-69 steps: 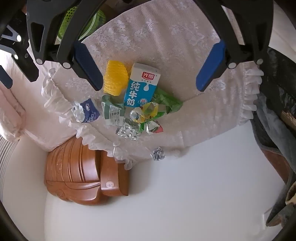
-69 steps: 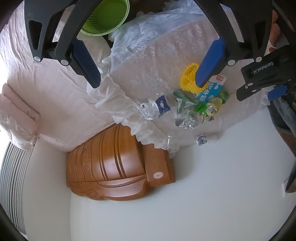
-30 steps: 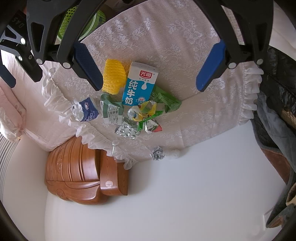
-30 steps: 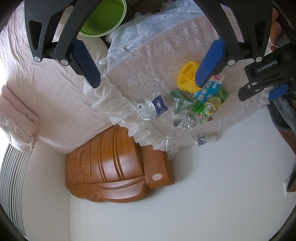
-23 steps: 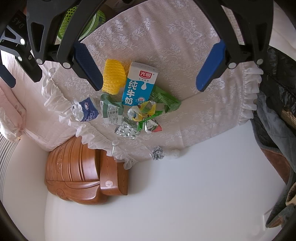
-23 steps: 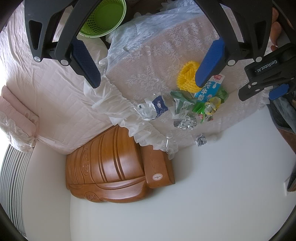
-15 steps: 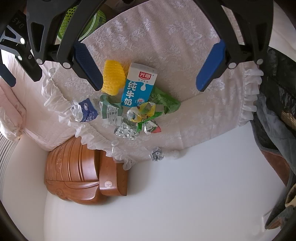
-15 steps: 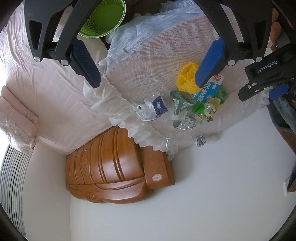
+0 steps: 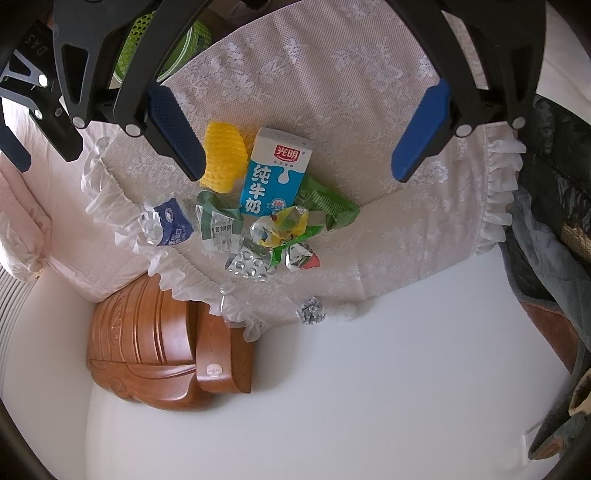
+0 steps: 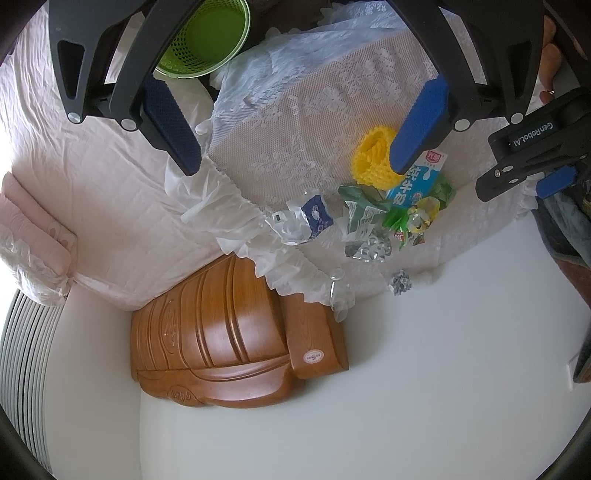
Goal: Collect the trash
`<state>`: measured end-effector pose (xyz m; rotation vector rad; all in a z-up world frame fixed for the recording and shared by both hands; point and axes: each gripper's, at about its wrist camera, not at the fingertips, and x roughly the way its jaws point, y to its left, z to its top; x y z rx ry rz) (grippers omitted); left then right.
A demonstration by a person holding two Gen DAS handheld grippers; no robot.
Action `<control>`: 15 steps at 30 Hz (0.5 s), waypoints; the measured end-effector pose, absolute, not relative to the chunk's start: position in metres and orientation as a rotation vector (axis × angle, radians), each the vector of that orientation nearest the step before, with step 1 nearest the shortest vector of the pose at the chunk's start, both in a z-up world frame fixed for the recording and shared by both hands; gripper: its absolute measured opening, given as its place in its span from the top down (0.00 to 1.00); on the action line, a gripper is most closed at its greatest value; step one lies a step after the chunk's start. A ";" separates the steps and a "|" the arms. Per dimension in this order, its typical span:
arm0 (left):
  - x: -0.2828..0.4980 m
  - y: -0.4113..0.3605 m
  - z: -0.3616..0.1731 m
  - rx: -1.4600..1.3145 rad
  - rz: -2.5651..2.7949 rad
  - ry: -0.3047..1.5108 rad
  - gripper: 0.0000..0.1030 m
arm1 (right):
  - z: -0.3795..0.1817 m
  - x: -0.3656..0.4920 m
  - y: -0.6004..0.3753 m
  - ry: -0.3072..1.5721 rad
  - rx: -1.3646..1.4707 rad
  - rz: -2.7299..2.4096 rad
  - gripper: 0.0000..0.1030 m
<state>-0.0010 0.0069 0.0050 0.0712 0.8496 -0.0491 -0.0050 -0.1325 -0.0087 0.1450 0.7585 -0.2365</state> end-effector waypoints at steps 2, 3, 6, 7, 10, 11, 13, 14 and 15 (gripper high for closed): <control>0.000 0.008 0.005 0.069 -0.050 0.854 0.06 | -0.009 -0.005 -0.133 0.757 0.145 -0.236 0.02; 0.001 0.008 0.005 0.067 -0.050 0.855 0.06 | -0.009 -0.005 -0.132 0.758 0.145 -0.237 0.02; 0.001 0.009 0.005 0.067 -0.051 0.856 0.06 | -0.008 -0.004 -0.133 0.758 0.145 -0.236 0.02; 0.001 0.009 0.005 0.067 -0.051 0.856 0.06 | -0.008 -0.004 -0.133 0.759 0.145 -0.237 0.02; 0.001 0.009 0.005 0.067 -0.051 0.856 0.06 | -0.008 -0.003 -0.133 0.759 0.146 -0.236 0.02; 0.001 0.009 0.005 0.067 -0.052 0.856 0.06 | -0.008 -0.003 -0.133 0.759 0.146 -0.237 0.02; 0.001 0.009 0.005 0.067 -0.051 0.856 0.06 | -0.009 -0.005 -0.133 0.759 0.146 -0.235 0.02; 0.001 0.009 0.005 0.068 -0.052 0.857 0.06 | -0.009 -0.004 -0.133 0.761 0.147 -0.236 0.02; 0.001 0.009 0.005 0.067 -0.051 0.856 0.06 | -0.010 -0.005 -0.132 0.762 0.147 -0.235 0.02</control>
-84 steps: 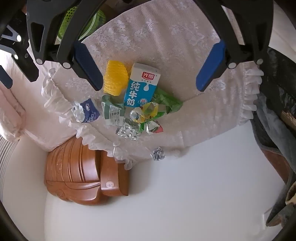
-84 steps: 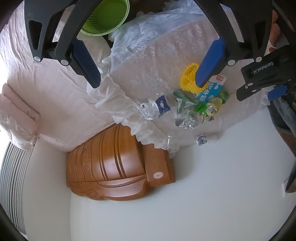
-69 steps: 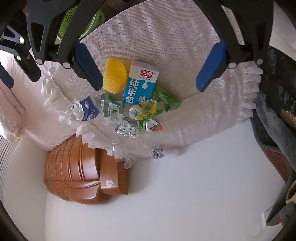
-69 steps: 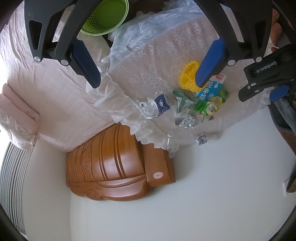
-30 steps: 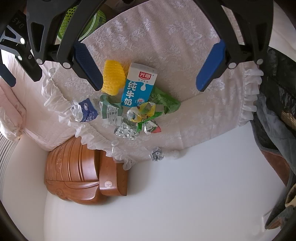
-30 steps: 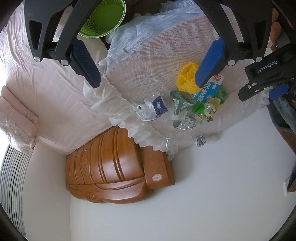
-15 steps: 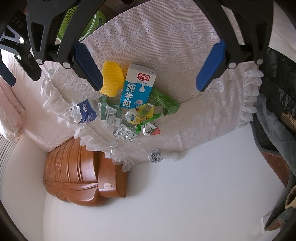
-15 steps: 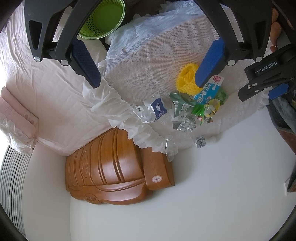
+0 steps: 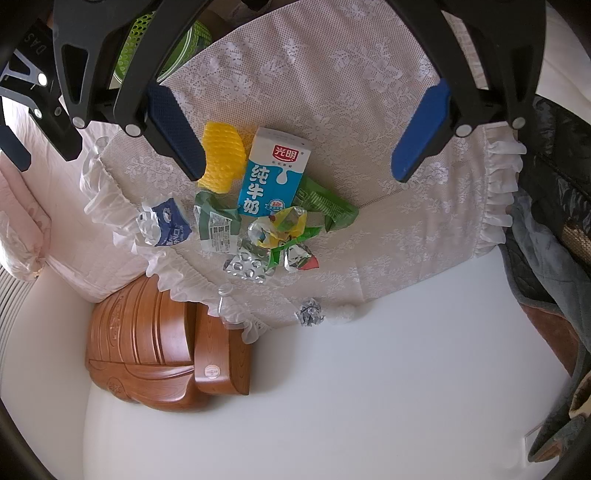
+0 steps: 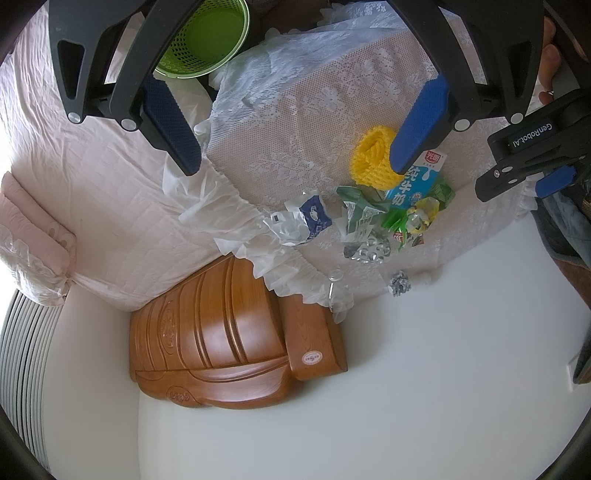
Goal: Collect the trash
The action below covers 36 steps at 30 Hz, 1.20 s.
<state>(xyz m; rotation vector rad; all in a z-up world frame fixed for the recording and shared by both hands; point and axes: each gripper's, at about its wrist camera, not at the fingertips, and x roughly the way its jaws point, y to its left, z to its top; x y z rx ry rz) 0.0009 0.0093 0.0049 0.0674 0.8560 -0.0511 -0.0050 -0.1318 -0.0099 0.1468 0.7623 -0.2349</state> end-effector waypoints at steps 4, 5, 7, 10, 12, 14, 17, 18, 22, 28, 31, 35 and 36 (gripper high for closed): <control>0.003 0.013 0.003 0.062 -0.048 0.864 0.06 | -0.013 -0.002 -0.128 0.774 0.145 -0.228 0.02; 0.004 0.014 0.002 0.061 -0.047 0.868 0.06 | -0.013 0.001 -0.128 0.779 0.146 -0.226 0.02; 0.005 0.017 0.001 0.059 -0.047 0.874 0.06 | -0.014 0.002 -0.126 0.784 0.148 -0.220 0.02; 0.007 0.022 -0.002 0.061 -0.049 0.885 0.06 | -0.015 0.007 -0.125 0.796 0.155 -0.208 0.02; 0.009 0.026 -0.005 0.059 -0.054 0.896 0.06 | -0.019 0.010 -0.123 0.807 0.159 -0.195 0.02; 0.011 0.033 -0.010 0.054 -0.059 0.909 0.06 | -0.024 0.014 -0.120 0.823 0.165 -0.172 0.02; 0.014 0.046 -0.019 0.045 -0.074 0.940 0.06 | -0.038 0.022 -0.114 0.861 0.183 -0.133 0.02; 0.015 0.051 -0.022 0.045 -0.080 0.951 0.06 | -0.044 0.025 -0.111 0.876 0.189 -0.117 0.02; 0.015 0.069 -0.034 0.046 -0.097 0.980 0.06 | -0.064 0.040 -0.096 0.923 0.193 -0.076 0.02; 0.015 0.088 -0.045 0.062 -0.158 0.990 0.06 | -0.098 0.072 -0.081 0.985 0.242 -0.047 0.05; 0.017 0.088 -0.050 0.071 -0.203 1.003 0.06 | -0.111 0.087 -0.077 1.014 0.280 -0.041 0.16; 0.025 0.076 -0.059 0.107 -0.277 1.017 0.06 | -0.123 0.099 -0.082 1.044 0.347 -0.011 0.63; 0.028 0.071 -0.063 0.125 -0.299 1.018 0.06 | -0.123 0.097 -0.085 1.043 0.372 -0.008 0.72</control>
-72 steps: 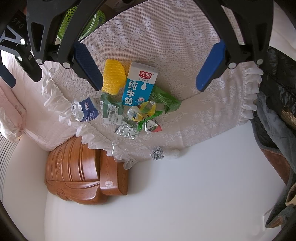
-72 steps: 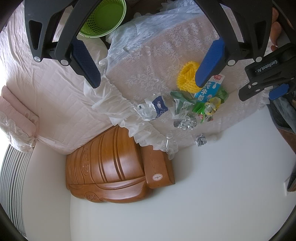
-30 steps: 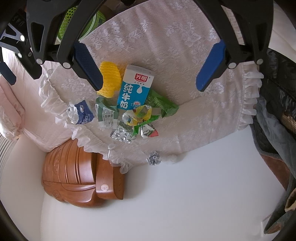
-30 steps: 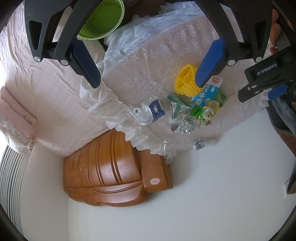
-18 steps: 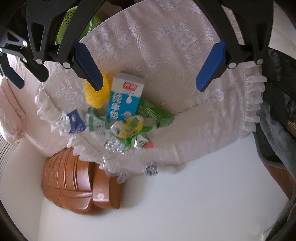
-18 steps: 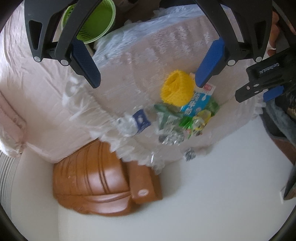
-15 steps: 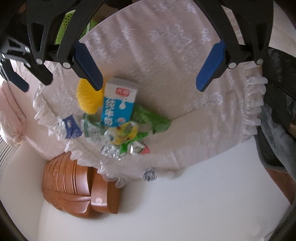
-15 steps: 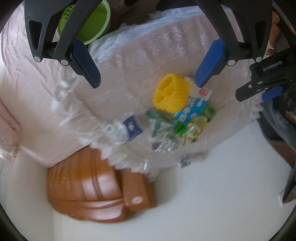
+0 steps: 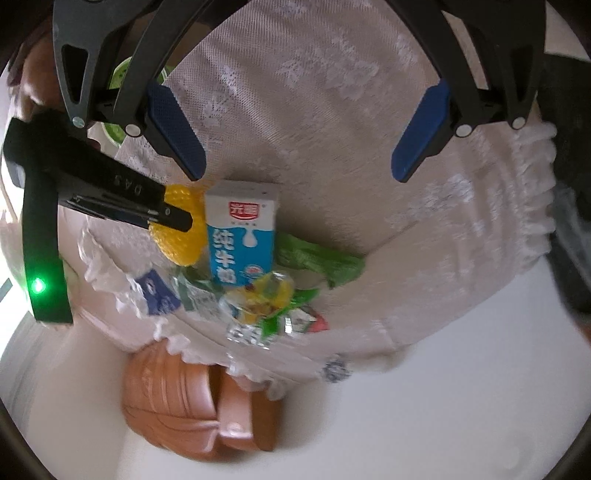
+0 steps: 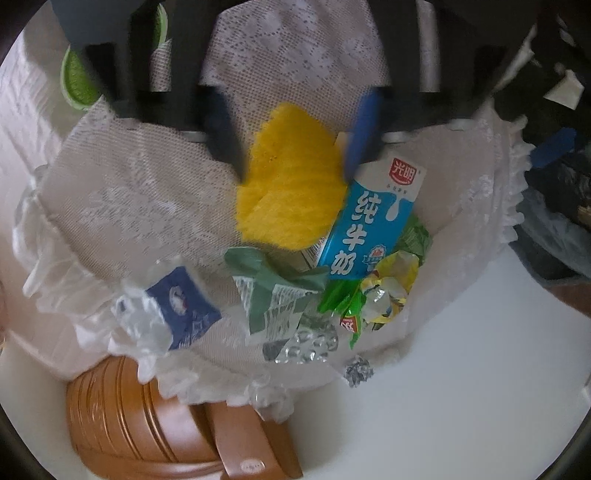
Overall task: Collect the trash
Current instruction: 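Grasp the milk carton with the left tool while the right tool grasps the yellow foam net, then drop the yellow net and milk carton into the green wastebasket with both tools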
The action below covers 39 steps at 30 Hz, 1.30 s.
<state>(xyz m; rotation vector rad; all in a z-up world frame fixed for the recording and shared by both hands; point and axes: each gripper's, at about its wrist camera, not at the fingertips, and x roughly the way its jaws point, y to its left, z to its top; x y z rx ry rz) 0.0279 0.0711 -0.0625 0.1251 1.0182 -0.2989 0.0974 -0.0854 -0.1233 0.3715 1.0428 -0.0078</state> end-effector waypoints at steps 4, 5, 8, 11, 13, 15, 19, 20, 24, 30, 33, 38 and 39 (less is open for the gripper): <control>0.040 0.048 -0.077 0.160 -0.356 1.026 0.06 | -0.113 0.081 -0.100 1.020 0.393 -0.047 0.75; 0.047 0.041 -0.083 0.169 -0.368 1.035 0.06 | -0.111 0.077 -0.102 1.018 0.395 -0.056 0.75; 0.062 0.020 -0.101 0.191 -0.382 1.057 0.06 | -0.103 0.061 -0.114 1.010 0.399 -0.106 0.76; 0.078 0.006 -0.116 0.193 -0.367 1.073 0.06 | -0.098 0.043 -0.126 1.000 0.411 -0.151 0.76; 0.086 0.001 -0.124 0.194 -0.342 1.085 0.07 | -0.096 0.036 -0.131 0.998 0.418 -0.172 0.76; 0.092 -0.001 -0.130 0.187 -0.330 1.098 0.13 | -0.096 0.028 -0.138 0.998 0.424 -0.187 0.76; 0.095 -0.002 -0.134 0.145 -0.336 1.115 0.38 | -0.100 0.019 -0.149 1.003 0.438 -0.197 0.76; 0.094 -0.001 -0.134 0.134 -0.331 1.115 0.38 | -0.101 0.015 -0.152 1.003 0.441 -0.197 0.76; 0.083 0.002 -0.131 0.124 -0.323 1.104 0.39 | -0.104 -0.004 -0.166 1.001 0.457 -0.198 0.76; 0.046 0.004 -0.114 0.151 -0.341 1.069 0.39 | -0.110 -0.044 -0.192 1.012 0.452 -0.246 0.76; 0.027 0.000 -0.106 0.165 -0.365 1.065 0.39 | -0.126 -0.073 -0.217 1.058 0.447 -0.308 0.76; -0.005 -0.022 -0.095 0.203 -0.434 1.065 0.39 | -0.206 -0.117 -0.270 1.214 0.510 -0.438 0.73; -0.012 -0.030 -0.092 0.210 -0.462 1.065 0.39 | -0.225 -0.122 -0.279 1.248 0.528 -0.455 0.71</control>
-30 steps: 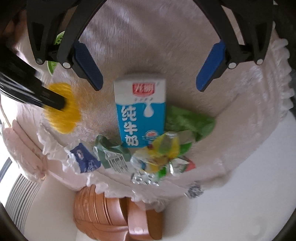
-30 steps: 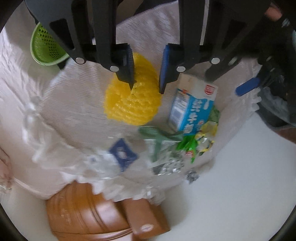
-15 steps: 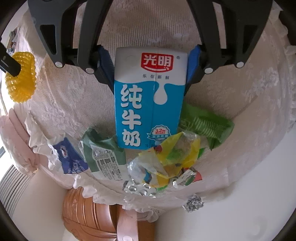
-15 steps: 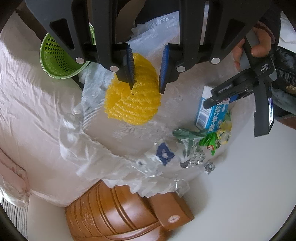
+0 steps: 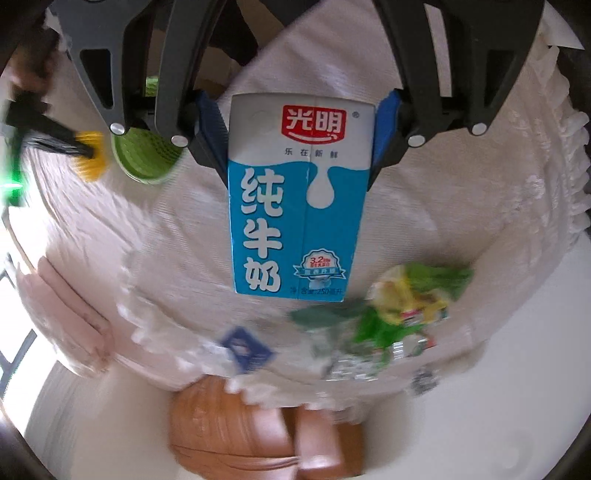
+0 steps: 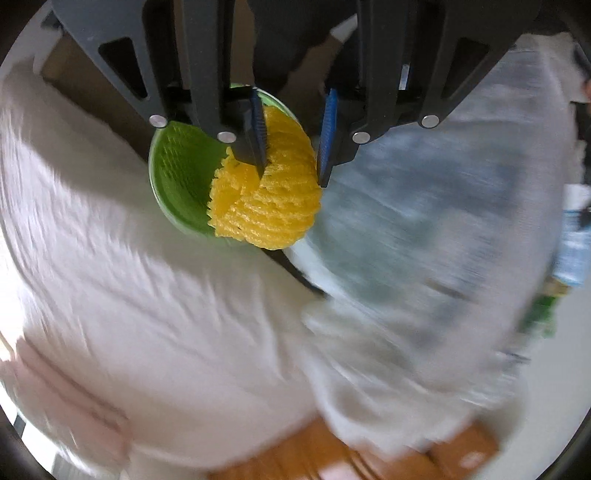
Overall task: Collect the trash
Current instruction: 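Drop the yellow net and milk carton into the green wastebasket with both tools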
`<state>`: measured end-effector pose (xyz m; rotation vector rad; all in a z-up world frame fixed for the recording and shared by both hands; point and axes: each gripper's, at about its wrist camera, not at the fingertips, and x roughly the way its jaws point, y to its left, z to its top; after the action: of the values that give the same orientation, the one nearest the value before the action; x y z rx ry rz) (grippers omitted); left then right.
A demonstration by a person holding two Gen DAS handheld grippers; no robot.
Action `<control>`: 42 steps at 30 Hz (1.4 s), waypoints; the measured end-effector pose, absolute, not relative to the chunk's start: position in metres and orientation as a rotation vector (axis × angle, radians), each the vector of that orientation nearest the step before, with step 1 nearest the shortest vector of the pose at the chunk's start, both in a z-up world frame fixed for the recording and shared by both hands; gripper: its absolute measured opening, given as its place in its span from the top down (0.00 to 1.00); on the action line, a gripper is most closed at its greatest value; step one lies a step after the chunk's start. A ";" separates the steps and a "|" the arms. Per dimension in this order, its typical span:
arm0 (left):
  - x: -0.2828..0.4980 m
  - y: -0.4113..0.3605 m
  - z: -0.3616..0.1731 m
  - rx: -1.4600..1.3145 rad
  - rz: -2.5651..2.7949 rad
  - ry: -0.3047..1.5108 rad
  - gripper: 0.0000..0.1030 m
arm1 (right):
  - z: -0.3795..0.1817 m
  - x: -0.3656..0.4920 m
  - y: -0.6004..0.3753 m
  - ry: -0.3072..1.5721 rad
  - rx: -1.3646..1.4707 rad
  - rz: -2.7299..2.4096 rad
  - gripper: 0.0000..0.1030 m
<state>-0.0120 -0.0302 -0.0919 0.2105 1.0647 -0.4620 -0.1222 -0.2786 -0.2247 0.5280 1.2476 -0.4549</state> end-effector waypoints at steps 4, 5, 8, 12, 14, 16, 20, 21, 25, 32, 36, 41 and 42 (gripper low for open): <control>-0.042 -0.071 -0.083 0.279 -0.589 1.048 0.39 | -0.267 -0.136 -0.302 1.305 0.578 -0.522 0.24; -0.048 -0.080 -0.082 0.297 -0.613 1.043 0.39 | -0.271 -0.139 -0.307 1.303 0.588 -0.537 0.18; -0.074 -0.119 -0.080 0.356 -0.708 1.031 0.39 | -0.270 -0.154 -0.326 1.284 0.655 -0.573 0.10; -0.105 -0.174 -0.090 0.455 -0.849 1.036 0.39 | -0.249 -0.182 -0.346 1.226 0.691 -0.630 0.04; -0.119 -0.198 -0.097 0.495 -0.914 1.045 0.39 | -0.234 -0.199 -0.365 1.205 0.682 -0.679 0.04; -0.133 -0.226 -0.109 0.536 -0.977 1.070 0.39 | -0.218 -0.216 -0.381 1.175 0.681 -0.725 0.02; -0.149 -0.268 -0.144 0.620 -1.045 1.133 0.38 | -0.197 -0.250 -0.407 1.125 0.703 -0.797 0.02; -0.150 -0.278 -0.157 0.642 -1.049 1.162 0.36 | -0.194 -0.258 -0.412 1.115 0.709 -0.813 0.02; -0.154 -0.298 -0.188 0.698 -1.038 1.201 0.20 | -0.188 -0.272 -0.419 1.090 0.727 -0.846 0.02; -0.136 -0.296 -0.178 0.612 -1.000 1.217 0.18 | -0.184 -0.269 -0.419 1.084 0.741 -0.830 0.02; -0.118 -0.289 -0.160 0.539 -0.953 1.179 0.12 | -0.177 -0.250 -0.411 1.083 0.712 -0.795 0.02; -0.091 -0.251 -0.109 0.422 -0.882 1.039 0.11 | -0.148 -0.217 -0.390 1.051 0.640 -0.734 0.02; -0.087 -0.243 -0.100 0.400 -0.867 1.021 0.08 | -0.133 -0.205 -0.380 1.030 0.605 -0.704 0.02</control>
<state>-0.0868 -0.2434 -0.0995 0.4001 1.0207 -0.8668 -0.2051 -0.3805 -0.1331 0.6046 1.0297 -0.7037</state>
